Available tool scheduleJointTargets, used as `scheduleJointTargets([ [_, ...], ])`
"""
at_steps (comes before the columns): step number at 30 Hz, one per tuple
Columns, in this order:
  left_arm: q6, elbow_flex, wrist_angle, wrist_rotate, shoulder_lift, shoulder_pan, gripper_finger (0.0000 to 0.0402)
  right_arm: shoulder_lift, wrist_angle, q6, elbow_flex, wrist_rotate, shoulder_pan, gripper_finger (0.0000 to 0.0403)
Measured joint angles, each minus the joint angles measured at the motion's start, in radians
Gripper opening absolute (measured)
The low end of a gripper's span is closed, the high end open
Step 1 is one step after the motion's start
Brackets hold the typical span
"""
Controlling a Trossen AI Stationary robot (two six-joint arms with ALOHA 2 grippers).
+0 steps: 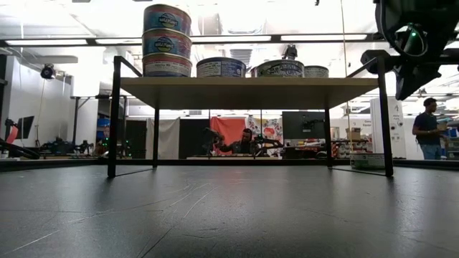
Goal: Stack canned seafood by type on shelf
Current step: Stack the green tuna can on the green tuna can
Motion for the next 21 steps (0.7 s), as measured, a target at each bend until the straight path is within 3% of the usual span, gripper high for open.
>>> scheduleJointTargets([
  [15, -0.013, 0.0, 0.017, 0.0, 0.0, 0.0, 0.0162, -0.065, 0.09, -0.177, -0.005, -0.03, -0.178, 0.0013],
  [21, -0.014, 0.0, 0.017, 0.0, 0.0, 0.0, 0.0162, -0.085, 0.218, -0.281, -0.056, -0.067, -0.222, 0.0013],
])
